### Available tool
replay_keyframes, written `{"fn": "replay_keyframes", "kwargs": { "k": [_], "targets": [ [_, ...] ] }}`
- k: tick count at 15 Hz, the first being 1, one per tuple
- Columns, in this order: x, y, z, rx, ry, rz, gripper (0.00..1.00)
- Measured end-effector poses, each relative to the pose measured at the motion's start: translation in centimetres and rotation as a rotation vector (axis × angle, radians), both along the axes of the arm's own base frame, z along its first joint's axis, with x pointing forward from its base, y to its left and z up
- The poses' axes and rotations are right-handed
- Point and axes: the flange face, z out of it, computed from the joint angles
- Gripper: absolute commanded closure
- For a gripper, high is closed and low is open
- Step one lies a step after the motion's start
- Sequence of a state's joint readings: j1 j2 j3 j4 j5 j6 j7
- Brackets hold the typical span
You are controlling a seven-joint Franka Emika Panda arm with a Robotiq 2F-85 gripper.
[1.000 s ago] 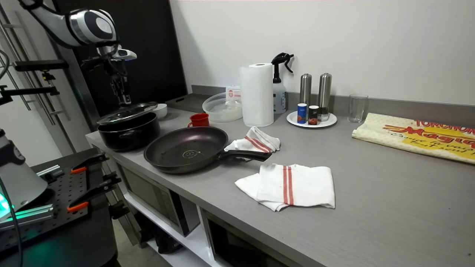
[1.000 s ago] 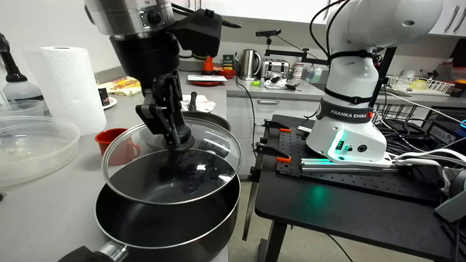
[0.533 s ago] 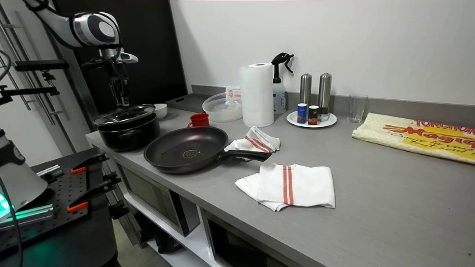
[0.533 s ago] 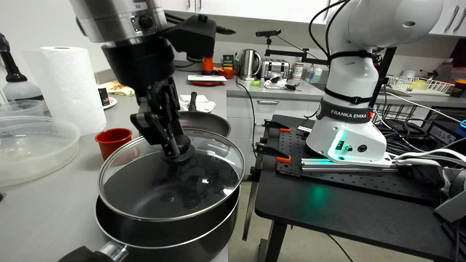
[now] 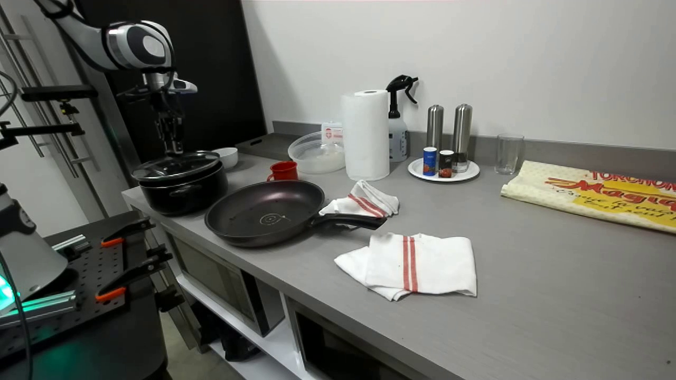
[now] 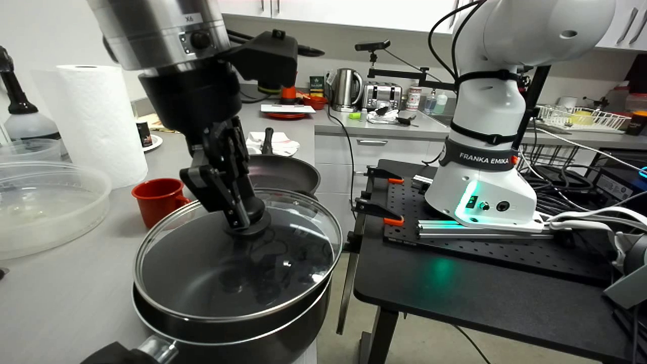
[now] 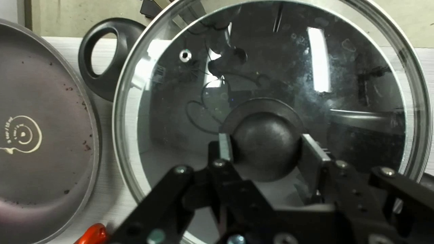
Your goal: Remove the glass lid from the pan and place it on the pot, push the pot backwards
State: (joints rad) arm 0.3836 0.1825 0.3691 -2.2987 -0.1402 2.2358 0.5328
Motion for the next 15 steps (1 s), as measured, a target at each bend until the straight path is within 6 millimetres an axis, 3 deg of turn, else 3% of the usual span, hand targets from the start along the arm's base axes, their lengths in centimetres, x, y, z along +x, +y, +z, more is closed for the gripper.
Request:
{"fn": "replay_keyframes", "kwargs": {
  "k": [15],
  "targets": [
    [0.14, 0.3, -0.9, 0.019, -0.005, 0.002, 0.75]
  ]
}}
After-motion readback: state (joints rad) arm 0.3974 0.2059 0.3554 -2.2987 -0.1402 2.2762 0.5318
